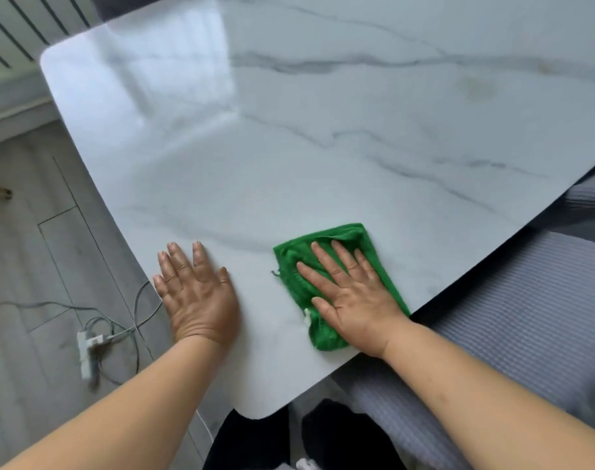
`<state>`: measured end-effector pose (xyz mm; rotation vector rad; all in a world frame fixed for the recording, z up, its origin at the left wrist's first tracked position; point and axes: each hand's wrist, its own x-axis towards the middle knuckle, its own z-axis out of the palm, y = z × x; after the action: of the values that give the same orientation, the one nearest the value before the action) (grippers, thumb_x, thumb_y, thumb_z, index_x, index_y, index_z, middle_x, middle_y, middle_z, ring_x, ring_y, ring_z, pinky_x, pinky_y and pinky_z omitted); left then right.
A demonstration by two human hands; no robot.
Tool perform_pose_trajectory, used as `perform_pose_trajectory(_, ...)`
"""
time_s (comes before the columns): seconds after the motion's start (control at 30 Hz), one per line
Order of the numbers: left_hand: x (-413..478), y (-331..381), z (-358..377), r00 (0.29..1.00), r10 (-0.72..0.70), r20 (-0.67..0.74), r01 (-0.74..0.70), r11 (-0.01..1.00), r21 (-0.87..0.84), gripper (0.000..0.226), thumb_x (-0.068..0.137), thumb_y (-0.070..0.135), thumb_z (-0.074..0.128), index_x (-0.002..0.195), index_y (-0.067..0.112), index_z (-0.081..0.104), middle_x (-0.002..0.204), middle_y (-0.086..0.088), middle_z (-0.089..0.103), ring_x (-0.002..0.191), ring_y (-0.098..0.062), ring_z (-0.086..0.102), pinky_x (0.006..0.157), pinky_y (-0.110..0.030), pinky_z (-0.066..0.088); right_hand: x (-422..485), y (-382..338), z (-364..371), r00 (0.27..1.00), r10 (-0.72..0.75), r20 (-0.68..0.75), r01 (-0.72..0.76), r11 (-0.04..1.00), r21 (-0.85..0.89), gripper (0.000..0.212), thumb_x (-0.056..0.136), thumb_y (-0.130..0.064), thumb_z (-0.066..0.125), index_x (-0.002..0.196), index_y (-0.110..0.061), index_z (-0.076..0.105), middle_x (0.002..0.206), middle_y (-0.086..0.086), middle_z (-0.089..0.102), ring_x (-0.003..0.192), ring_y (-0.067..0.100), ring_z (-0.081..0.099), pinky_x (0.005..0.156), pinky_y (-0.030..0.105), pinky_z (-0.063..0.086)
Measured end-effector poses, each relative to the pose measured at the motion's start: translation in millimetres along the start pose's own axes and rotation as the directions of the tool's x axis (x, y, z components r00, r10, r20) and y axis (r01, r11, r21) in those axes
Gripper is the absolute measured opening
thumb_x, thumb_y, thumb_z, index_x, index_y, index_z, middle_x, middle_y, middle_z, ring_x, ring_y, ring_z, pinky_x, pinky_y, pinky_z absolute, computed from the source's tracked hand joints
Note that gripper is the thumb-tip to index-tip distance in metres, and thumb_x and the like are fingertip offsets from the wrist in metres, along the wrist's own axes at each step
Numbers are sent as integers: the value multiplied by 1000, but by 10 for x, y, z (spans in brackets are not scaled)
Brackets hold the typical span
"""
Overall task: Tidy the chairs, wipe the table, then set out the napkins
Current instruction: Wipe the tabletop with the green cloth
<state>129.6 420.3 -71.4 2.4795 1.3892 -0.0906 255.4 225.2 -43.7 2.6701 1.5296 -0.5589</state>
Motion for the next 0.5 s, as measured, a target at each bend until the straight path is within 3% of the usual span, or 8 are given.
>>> perform_pose_trajectory(0.07,-9,15,-5,1000,-13,-24,13,1000,-5,62,98,31,33,152,15,9,160,-15,-7,147,-28,-12,117,-44,-10,62,546,-98,986,165,-36,-167,984,-58,60,97,-50,16,139,-43,-27,155,-6,-30,142,20,-29,113,39,-22)
perform_pose_trajectory(0.17,-3,20,-25,999,-23,-35,23,1000,-7,61,97,30,35,152,15,12,160,-13,-4,147,-27,-9,117,-42,-11,560,1143,-357,905,419,-66,-422,906,-26,63,97,-49,17,150,-34,-14,161,1,-18,146,26,-19,117,47,-10)
perform_pose_trajectory(0.27,2,30,-40,998,-37,-54,36,999,-4,60,98,31,35,152,18,13,161,-10,-3,147,-23,-9,117,-38,-12,1269,1120,-543,858,504,-101,-497,864,82,65,97,-51,20,153,-29,-3,161,6,-12,146,34,-14,116,55,-6)
perform_pose_trajectory(0.33,-36,56,-55,996,-68,-53,68,998,-9,59,98,32,33,152,20,13,161,-7,-3,147,-20,-11,118,-37,-11,1456,752,-481,932,343,-114,-338,939,62,66,96,-56,21,153,-30,-1,161,7,-12,146,35,-15,116,54,-9)
perform_pose_trajectory(0.4,-62,73,-85,995,-82,-54,82,997,-14,57,99,31,33,152,20,14,161,-6,-2,147,-19,-10,118,-37,-9,1238,325,-329,995,22,-97,-22,1000,8,66,95,-59,23,152,-34,0,162,4,-12,146,32,-16,114,51,-14)
perform_pose_trajectory(0.5,-45,153,-118,992,-120,-48,119,993,-16,56,99,29,33,152,19,17,161,-6,-1,148,-20,-8,119,-38,-6,533,294,-180,911,-413,-19,412,911,-27,61,93,-56,26,151,-39,16,162,0,3,148,27,-5,117,47,-9)
